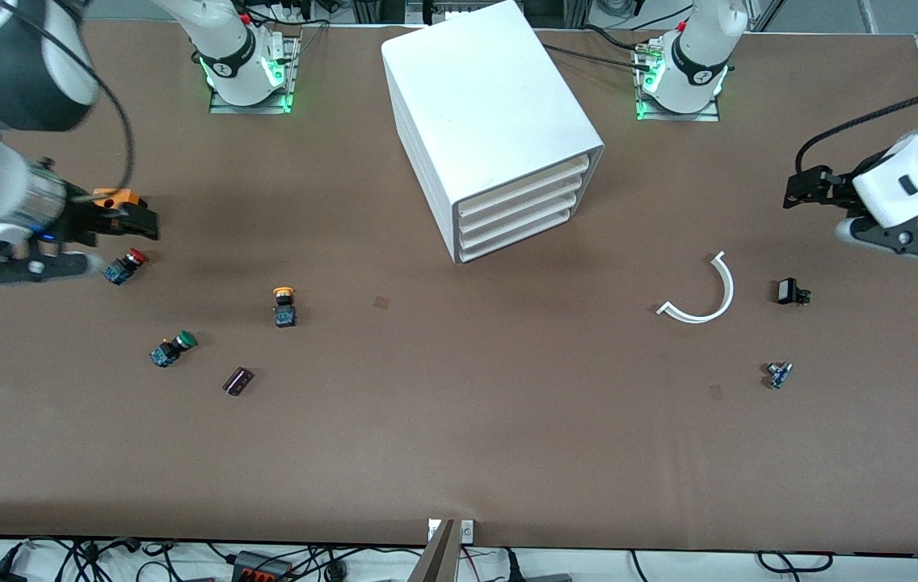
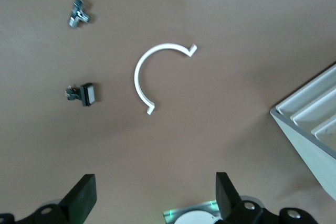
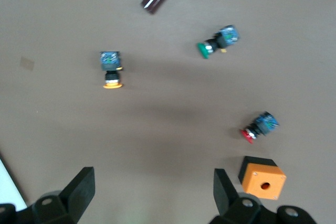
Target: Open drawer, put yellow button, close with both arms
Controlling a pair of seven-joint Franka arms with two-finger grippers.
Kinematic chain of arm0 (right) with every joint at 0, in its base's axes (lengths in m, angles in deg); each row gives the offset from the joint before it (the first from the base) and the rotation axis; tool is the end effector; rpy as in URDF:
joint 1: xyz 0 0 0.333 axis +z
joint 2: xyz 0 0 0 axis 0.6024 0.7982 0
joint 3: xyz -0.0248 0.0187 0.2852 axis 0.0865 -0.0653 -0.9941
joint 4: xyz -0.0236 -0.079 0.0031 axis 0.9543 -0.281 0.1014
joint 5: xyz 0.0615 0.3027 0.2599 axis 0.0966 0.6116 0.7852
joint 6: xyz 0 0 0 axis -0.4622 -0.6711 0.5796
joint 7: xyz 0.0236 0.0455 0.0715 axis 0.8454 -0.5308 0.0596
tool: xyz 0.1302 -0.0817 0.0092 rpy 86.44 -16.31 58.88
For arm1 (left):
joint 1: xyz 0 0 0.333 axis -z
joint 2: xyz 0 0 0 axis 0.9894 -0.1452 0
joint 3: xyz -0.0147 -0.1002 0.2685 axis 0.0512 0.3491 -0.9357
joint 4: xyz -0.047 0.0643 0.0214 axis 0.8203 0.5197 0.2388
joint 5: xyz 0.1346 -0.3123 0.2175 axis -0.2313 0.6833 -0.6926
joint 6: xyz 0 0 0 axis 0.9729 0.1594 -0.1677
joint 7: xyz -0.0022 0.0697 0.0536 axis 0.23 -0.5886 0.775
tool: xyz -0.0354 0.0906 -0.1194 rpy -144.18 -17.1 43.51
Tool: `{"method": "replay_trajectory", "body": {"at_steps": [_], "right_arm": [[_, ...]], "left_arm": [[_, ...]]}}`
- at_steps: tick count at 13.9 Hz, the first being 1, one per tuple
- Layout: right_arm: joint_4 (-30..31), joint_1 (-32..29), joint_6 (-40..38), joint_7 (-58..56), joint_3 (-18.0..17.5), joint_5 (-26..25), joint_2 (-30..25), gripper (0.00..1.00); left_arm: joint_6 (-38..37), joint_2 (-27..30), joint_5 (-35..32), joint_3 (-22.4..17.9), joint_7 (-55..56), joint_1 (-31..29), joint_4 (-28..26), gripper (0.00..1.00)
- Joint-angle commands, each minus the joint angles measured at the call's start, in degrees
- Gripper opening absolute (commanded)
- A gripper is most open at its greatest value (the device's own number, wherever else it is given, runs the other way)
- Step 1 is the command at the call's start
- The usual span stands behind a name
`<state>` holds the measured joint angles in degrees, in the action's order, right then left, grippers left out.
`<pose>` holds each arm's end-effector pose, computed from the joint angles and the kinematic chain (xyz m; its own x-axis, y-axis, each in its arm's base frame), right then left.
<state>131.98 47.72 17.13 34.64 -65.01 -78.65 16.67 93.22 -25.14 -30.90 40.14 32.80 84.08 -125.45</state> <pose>0.5889 0.0662 0.3977 0.9679 0.1654 -0.1892 0.1684 -0.9857 -0.0004 0.5536 -0.0055 0.4473 0.9389 -0.2443 -0.2426 -0.2288 -0.9692 0.0905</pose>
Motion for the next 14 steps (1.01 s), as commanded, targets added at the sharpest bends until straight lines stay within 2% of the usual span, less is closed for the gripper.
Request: {"method": "replay_trajectory", "body": {"at_steps": [1, 6, 8, 10, 12, 14], "right_arm": [[0.0, 4.5, 3.0, 0.3, 0.4, 0.3, 5.3, 1.00], [0.5, 6.7, 10.3, 3.3, 0.3, 1.8, 14.0, 1.00], [0.5, 6.7, 12.6, 3.3, 0.3, 5.2, 17.6, 1.00], [1.0, 7.3, 15.3, 3.3, 0.3, 6.1, 20.1, 1.00], [3.3, 8.2, 19.9, 3.2, 0.3, 6.1, 21.8, 1.00], [4.6, 8.4, 24.6, 3.2, 0.3, 6.1, 23.5, 1.00]], "left_arm": [[-5.7, -4.4, 4.6, 1.0, -3.0, 2.0, 5.3, 1.00], [-9.8, -12.1, 29.0, 1.1, -7.8, 2.8, 4.6, 1.00], [-12.5, -17.3, 38.2, 1.5, -11.4, 3.4, 4.5, 1.00], [-12.5, -21.8, 45.4, 2.3, -15.7, 3.6, 4.3, 1.00], [-12.0, -25.6, 49.6, 4.7, -20.9, 3.4, 4.0, 1.00], [-9.9, -27.3, 54.4, 5.6, -25.1, 3.4, 1.0, 1.00]]}}
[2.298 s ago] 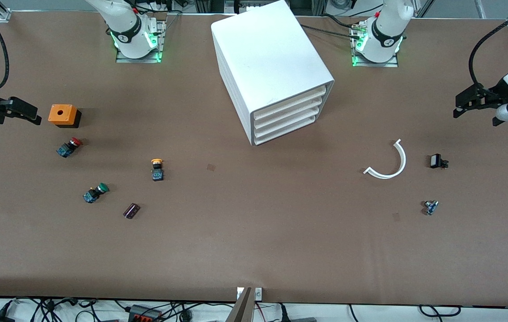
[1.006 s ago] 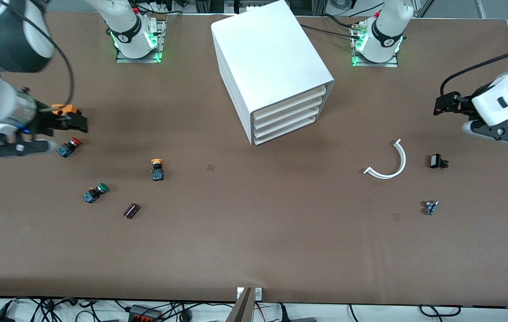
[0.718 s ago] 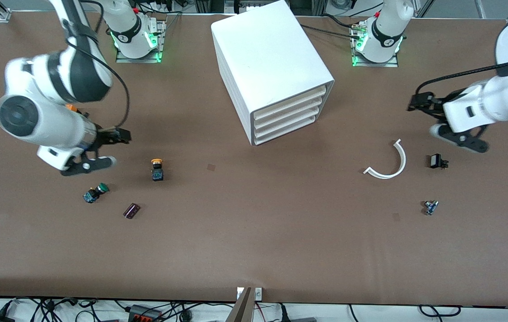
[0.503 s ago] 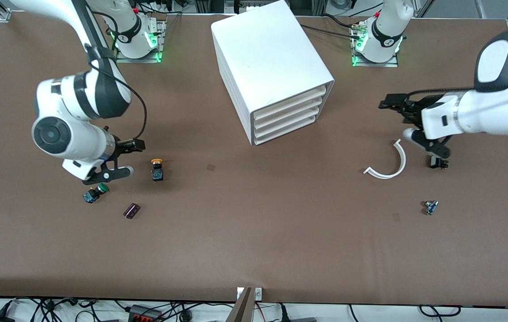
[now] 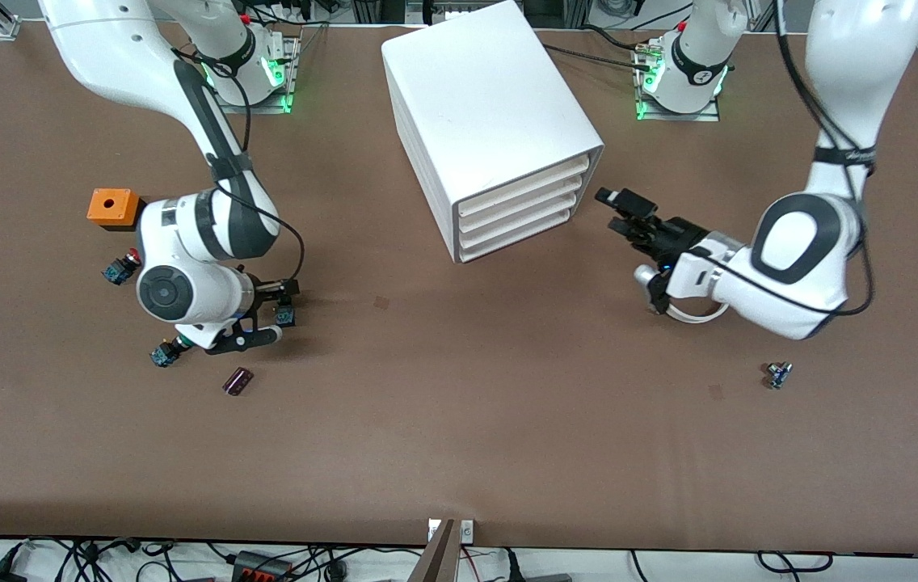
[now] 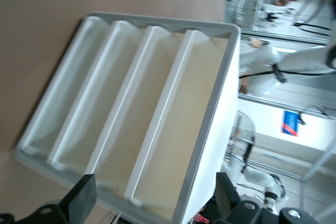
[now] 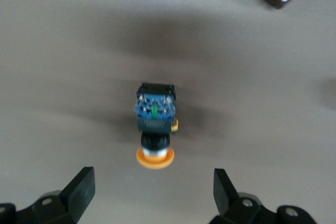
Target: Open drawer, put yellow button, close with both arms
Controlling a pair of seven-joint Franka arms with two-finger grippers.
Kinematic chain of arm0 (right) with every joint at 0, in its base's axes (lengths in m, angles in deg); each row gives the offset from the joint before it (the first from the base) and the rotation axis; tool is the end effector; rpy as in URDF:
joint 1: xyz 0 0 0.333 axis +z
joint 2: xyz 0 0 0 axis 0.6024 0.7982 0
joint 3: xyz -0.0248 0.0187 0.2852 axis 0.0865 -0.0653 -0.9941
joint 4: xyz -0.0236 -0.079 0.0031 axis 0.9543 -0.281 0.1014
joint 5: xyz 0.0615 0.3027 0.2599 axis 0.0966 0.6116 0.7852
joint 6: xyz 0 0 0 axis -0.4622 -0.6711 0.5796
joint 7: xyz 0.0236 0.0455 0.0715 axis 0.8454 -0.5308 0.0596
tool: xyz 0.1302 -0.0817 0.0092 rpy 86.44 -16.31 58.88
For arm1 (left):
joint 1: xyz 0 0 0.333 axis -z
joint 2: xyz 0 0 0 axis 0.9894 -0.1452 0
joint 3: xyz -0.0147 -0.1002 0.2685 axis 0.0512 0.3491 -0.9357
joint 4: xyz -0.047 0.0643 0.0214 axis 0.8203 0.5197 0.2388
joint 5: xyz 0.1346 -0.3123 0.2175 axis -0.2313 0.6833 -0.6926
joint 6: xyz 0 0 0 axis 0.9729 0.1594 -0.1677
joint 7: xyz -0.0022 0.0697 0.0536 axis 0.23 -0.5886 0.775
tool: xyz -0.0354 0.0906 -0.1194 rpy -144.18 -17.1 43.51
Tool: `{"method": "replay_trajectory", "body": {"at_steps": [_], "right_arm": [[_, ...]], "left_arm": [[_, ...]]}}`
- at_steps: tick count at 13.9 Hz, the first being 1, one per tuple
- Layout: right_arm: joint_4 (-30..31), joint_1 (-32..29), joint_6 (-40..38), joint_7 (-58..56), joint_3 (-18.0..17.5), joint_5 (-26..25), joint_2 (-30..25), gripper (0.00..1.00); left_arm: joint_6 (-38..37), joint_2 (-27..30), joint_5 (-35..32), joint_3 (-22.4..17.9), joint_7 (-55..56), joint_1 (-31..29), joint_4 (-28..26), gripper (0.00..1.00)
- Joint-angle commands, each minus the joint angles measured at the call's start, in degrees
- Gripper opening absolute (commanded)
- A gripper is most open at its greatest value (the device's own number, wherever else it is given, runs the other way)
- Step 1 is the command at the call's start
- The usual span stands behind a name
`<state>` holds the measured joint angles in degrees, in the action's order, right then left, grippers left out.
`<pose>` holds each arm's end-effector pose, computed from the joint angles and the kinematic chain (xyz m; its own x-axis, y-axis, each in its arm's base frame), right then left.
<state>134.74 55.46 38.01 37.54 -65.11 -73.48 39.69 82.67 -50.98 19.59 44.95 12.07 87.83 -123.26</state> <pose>0.5965 0.1587 0.1492 0.9408 0.2042 -0.2705 0.2039 -0.9785 -0.0297 0.5418 -0.2164 0.2733 0.7574 -0.6300 -0.1716 -0.0889 -0.3598 0.9288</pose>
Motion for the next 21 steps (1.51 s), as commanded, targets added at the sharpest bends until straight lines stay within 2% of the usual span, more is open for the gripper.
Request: {"method": "replay_trajectory", "body": {"at_steps": [1, 2, 3, 5, 6, 7, 8, 11, 12, 13, 15, 16, 17, 18, 20, 21], "right_arm": [[1.8, 0.7, 4.6, 0.3, 0.5, 0.9, 1.4, 1.00], [1.7, 0.7, 5.6, 0.3, 0.5, 0.8, 2.1, 1.00], [1.8, 1.0, 6.6, 0.3, 0.5, 0.8, 2.6, 1.00], [1.8, 0.9, 7.1, 0.3, 0.5, 0.8, 3.4, 1.00], [1.8, 0.9, 7.0, 0.3, 0.5, 0.8, 3.5, 0.95], [1.8, 0.9, 7.0, 0.5, 0.5, 0.8, 3.5, 0.87], [1.7, 0.9, 7.1, 0.8, 0.5, 0.8, 3.5, 0.83], [1.4, 0.8, 7.4, 0.8, 0.5, 0.8, 3.7, 0.81], [1.3, 0.9, 7.7, 0.8, 0.5, 0.7, 4.3, 0.75], [1.3, 0.9, 8.2, 0.7, 0.5, 0.6, 4.4, 0.68], [1.2, 0.9, 8.4, 0.8, 0.5, 0.6, 4.7, 0.60], [1.2, 0.9, 8.4, 0.8, 0.5, 0.7, 4.8, 0.58], [1.2, 0.9, 8.4, 0.8, 0.5, 0.7, 4.8, 0.46], [1.1, 0.9, 8.1, 0.8, 0.5, 0.7, 4.7, 0.34], [0.2, 0.9, 7.7, 0.8, 0.5, 0.8, 4.3, 0.16], [-0.5, 1.0, 7.7, 0.5, 0.6, 0.6, 3.5, 0.13]], "left_arm": [[1.7, -1.9, 7.1, 0.9, -6.8, -0.4, -3.9, 1.00], [2.5, -2.1, 10.0, 0.9, -9.9, -0.2, -7.2, 0.94], [3.1, -2.2, 12.0, 1.7, -13.8, 0.5, -10.0, 0.81], [4.1, -2.2, 13.0, 2.0, -18.5, 0.8, -12.3, 0.60], [4.1, -2.2, 13.0, 2.1, -19.3, 0.9, -13.0, 0.54], [3.6, -2.2, 13.0, 2.1, -19.5, 1.2, -13.4, 0.52], [3.8, -1.9, 13.1, 2.7, -19.6, 1.2, -14.5, 0.50], [4.1, -1.2, 13.2, 4.5, -19.7, 0.9, -18.5, 0.44], [4.0, -1.2, 13.2, 4.5, -19.9, 0.9, -18.7, 0.44], [4.1, -1.2, 13.1, 4.5, -20.0, 0.9, -18.8, 0.39], [4.1, -1.2, 13.1, 4.4, -20.0, 1.0, -18.4, 0.15], [4.1, -1.3, 13.1, 4.4, -20.0, 0.7, -18.1, 0.09], [4.2, -1.4, 12.8, 4.4, -19.9, 0.4, -18.0, 0.05], [4.1, -1.4, 12.7, 4.1, -19.9, 0.3, -17.4, 0.04], [4.2, -2.3, 12.3, 3.3, -19.2, 0.5, -14.7, 0.04], [4.2, -3.8, 11.8, 2.7, -19.2, 0.5, -12.6, 0.04]]}}
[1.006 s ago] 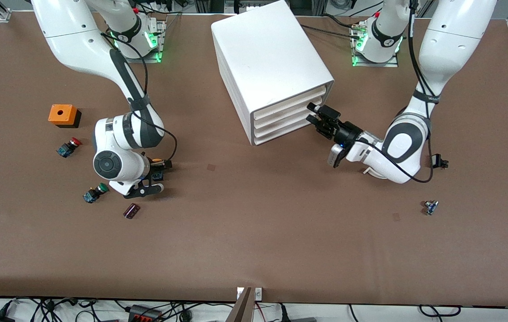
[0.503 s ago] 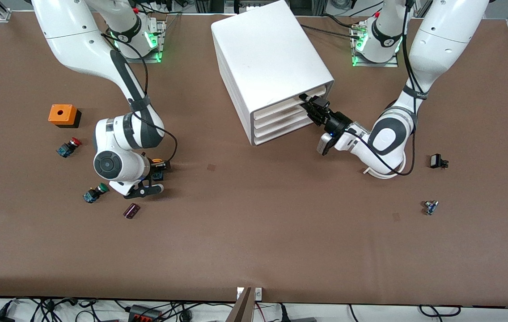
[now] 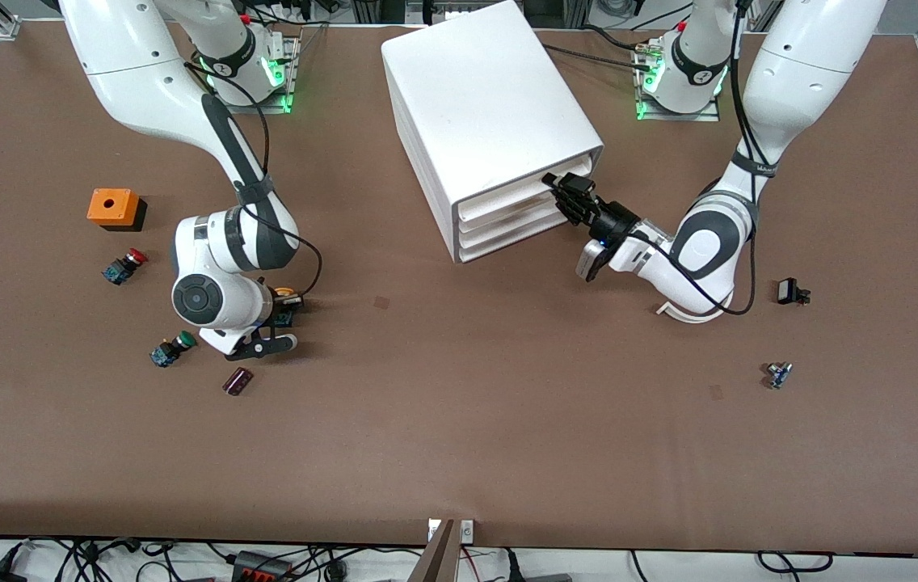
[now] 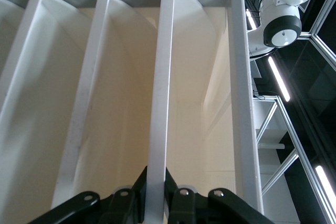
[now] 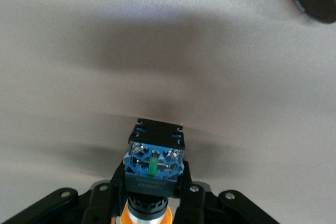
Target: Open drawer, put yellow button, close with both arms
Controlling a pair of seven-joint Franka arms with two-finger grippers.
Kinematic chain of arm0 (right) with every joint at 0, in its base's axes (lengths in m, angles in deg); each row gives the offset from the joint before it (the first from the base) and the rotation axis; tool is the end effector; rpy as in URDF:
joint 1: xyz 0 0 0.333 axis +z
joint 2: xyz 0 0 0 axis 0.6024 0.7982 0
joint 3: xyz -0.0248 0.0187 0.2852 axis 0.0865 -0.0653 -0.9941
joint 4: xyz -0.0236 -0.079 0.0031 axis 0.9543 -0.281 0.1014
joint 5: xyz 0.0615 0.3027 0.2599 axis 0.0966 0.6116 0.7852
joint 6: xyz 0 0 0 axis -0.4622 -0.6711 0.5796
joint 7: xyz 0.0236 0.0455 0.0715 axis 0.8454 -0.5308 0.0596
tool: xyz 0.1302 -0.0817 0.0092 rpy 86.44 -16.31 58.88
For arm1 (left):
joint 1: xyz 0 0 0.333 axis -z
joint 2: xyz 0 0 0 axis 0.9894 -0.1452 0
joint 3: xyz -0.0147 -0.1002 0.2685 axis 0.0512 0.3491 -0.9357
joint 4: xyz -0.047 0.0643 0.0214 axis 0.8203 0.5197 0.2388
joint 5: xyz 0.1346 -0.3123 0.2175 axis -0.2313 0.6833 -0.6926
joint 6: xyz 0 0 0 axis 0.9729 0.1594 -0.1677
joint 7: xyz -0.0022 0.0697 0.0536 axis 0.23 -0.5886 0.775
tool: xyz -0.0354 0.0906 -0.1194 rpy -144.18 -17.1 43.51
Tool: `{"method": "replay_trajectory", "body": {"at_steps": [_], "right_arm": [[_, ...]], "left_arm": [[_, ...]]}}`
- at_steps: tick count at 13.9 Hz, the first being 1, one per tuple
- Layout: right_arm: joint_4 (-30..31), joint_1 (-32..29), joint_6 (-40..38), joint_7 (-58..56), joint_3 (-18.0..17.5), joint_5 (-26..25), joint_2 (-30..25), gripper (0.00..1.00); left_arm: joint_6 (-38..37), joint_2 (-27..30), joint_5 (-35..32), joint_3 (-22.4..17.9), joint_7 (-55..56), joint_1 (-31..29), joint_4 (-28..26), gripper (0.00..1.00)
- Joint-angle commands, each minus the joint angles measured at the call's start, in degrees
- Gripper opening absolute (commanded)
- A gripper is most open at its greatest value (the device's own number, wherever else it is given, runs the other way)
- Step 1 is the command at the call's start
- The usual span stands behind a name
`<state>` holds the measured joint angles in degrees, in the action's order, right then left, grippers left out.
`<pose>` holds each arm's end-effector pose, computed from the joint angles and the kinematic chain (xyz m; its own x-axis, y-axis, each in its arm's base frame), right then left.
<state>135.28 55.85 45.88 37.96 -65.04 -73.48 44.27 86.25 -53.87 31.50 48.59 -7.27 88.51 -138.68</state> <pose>0.5995 0.1601 0.1027 0.9542 0.1990 -0.2235 0.2005 -0.9796 -0.0160 0.4632 -0.2610 0.1833 0.7783 -0.6276 -0.0190 -0.0204 -0.0555 0.9983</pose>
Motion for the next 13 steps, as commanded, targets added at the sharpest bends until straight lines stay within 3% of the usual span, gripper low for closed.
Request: {"method": "replay_trajectory", "body": {"at_steps": [1, 7, 9, 11, 12, 13], "right_arm": [[-2.5, 0.5, -1.3, -0.2, 0.5, 0.6, -1.9, 0.09], [-15.7, 1.1, -13.1, -0.2, 0.3, 1.1, -4.1, 0.09], [-22.0, 4.1, -18.3, 0.5, 0.4, 0.9, -5.1, 0.09], [-29.4, 7.5, -21.8, 4.8, 0.4, 0.9, -5.1, 0.09], [-31.9, 9.2, -22.2, 7.7, 0.4, 0.8, -5.1, 0.09], [-34.0, 11.0, -22.3, 9.6, 0.5, 0.8, -5.1, 0.09]], "left_arm": [[0.6, -2.4, -1.5, -1.5, 0.5, -0.2, 5.5, 0.04], [0.5, -8.7, -2.1, -4.1, 0.8, -1.1, 15.6, 0.04], [0.5, -9.5, -2.3, -5.0, 0.9, -1.3, 17.9, 0.06], [0.5, -9.5, -3.2, -5.4, 1.0, -1.3, 18.8, 0.15], [0.4, -9.2, -3.1, -5.4, 1.1, -1.3, 18.9, 0.38], [0.2, -9.0, -3.1, -5.4, 1.4, -1.6, 18.9, 0.99]]}}
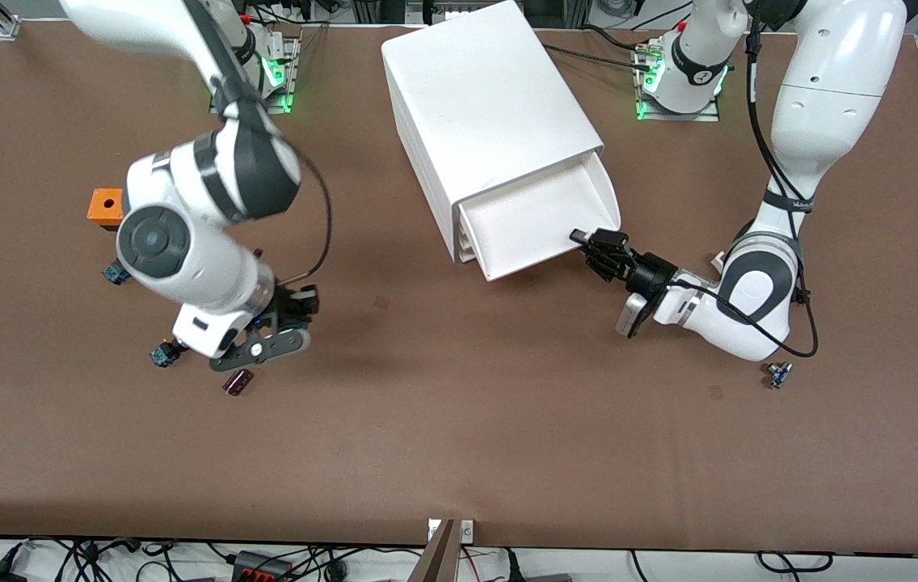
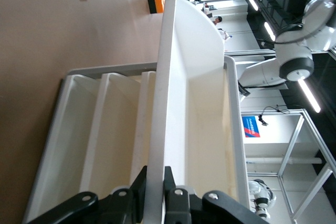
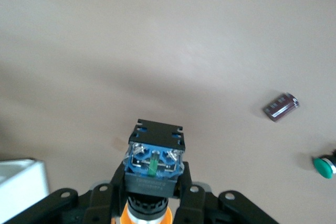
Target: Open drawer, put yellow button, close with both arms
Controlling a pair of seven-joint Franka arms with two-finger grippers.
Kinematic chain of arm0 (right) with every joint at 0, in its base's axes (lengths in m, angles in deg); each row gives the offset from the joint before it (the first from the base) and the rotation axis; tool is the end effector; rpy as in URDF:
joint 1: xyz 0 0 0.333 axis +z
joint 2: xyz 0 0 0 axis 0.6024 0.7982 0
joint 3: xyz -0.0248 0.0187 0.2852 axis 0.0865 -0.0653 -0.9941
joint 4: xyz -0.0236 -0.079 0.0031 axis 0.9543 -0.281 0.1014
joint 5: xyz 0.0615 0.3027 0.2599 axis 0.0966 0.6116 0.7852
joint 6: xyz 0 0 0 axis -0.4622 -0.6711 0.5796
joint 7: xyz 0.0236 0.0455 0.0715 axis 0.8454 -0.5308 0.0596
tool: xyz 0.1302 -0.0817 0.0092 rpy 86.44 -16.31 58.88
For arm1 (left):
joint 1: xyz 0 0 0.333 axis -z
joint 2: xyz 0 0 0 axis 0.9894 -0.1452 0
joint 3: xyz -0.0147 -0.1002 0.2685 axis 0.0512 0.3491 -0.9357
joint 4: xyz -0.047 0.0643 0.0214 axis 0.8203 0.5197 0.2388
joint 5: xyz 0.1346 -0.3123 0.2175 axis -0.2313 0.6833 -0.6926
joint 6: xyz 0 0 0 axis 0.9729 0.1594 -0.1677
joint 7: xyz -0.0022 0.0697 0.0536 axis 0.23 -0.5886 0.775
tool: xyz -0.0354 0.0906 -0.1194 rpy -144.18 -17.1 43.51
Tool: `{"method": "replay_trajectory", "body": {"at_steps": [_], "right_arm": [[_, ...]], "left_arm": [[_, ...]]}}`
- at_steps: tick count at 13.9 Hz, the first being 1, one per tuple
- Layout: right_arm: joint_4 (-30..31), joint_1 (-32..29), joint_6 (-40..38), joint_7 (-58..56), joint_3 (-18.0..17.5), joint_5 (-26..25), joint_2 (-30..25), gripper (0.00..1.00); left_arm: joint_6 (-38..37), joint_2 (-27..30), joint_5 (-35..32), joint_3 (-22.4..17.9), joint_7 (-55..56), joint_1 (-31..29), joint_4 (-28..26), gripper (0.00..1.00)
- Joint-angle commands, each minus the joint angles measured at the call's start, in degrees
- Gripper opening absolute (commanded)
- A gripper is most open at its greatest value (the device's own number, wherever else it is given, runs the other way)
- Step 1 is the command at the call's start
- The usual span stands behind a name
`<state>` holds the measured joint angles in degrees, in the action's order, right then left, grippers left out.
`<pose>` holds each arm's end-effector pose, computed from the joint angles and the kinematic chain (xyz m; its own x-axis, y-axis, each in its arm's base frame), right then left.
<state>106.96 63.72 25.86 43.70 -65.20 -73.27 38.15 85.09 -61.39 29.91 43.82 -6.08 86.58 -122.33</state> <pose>0.6544 0.2934 0.3719 0.9602 0.2786 0.0192 0.2792 -0.9585 -0.0570 0.5571 -0.2101 0.1903 0.8228 -0.5646 0.0651 -0.1462 -0.0995 0.9842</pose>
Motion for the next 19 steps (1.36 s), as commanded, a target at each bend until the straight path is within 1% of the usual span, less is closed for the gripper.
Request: {"method": "replay_trajectory", "body": {"at_steps": [1, 3, 4, 6, 7, 8, 9, 11, 12, 14, 16, 18, 19], "right_arm": [[-7.4, 4.5, -2.2, 5.2, 0.6, 0.7, 1.0, 0.09], [-8.2, 7.1, -2.2, 8.1, 0.0, 0.9, 1.0, 0.09], [-8.2, 9.3, -2.2, 9.9, -0.1, 0.9, 1.0, 0.09], [-8.5, 16.0, -0.7, 17.2, 0.7, 0.3, 1.6, 0.09], [-8.9, 18.4, 0.9, 19.9, 0.7, -0.3, 1.8, 0.09], [-9.1, 19.8, 1.9, 20.6, 0.8, -0.7, 2.3, 0.09], [-9.3, 21.0, 2.9, 20.7, 0.9, -0.8, 2.7, 0.09], [-9.3, 22.4, 6.1, 21.3, 0.4, -0.7, 2.9, 0.09], [-9.3, 23.7, 7.2, 23.0, 0.6, -0.8, 3.4, 0.09], [-9.3, 26.0, 9.3, 24.2, 0.9, -0.9, 5.1, 0.09], [-9.3, 26.8, 12.9, 25.5, 0.8, -0.9, 6.9, 0.09], [-9.3, 27.7, 15.1, 25.6, 0.9, -0.9, 8.5, 0.09], [-9.3, 28.1, 15.3, 25.6, 0.8, -0.9, 9.0, 0.09]], "left_arm": [[1.1, -1.2, -1.5, -0.6, 1.3, -0.1, 2.6, 1.00], [0.3, 0.7, -1.9, -0.7, 7.2, -1.4, 2.6, 1.00], [-0.8, 3.0, -3.7, -0.8, 12.1, -1.8, 2.7, 1.00], [-1.2, 6.8, -10.6, -0.8, 22.6, -2.6, 5.6, 1.00], [-1.2, 8.4, -14.4, -0.6, 27.4, -3.0, 6.8, 1.00], [-1.2, 9.6, -16.8, -0.8, 31.9, -3.0, 7.9, 1.00], [-1.1, 10.1, -20.9, -0.7, 36.4, -3.0, 9.7, 1.00], [-1.0, 10.1, -32.6, -0.4, 43.9, -2.5, 14.7, 1.00], [-1.0, 10.1, -37.3, 0.0, 47.0, -2.2, 16.2, 1.00], [-0.5, 10.1, -46.8, 0.6, 53.0, -1.4, 17.4, 1.00], [0.7, 10.1, -50.5, 0.1, 58.0, -0.5, 17.5, 1.00], [3.6, 10.1, -53.5, -0.2, 60.1, -0.3, 17.8, 1.00], [3.2, 9.1, -56.0, -0.3, 59.8, -0.2, 21.0, 1.00]]}}
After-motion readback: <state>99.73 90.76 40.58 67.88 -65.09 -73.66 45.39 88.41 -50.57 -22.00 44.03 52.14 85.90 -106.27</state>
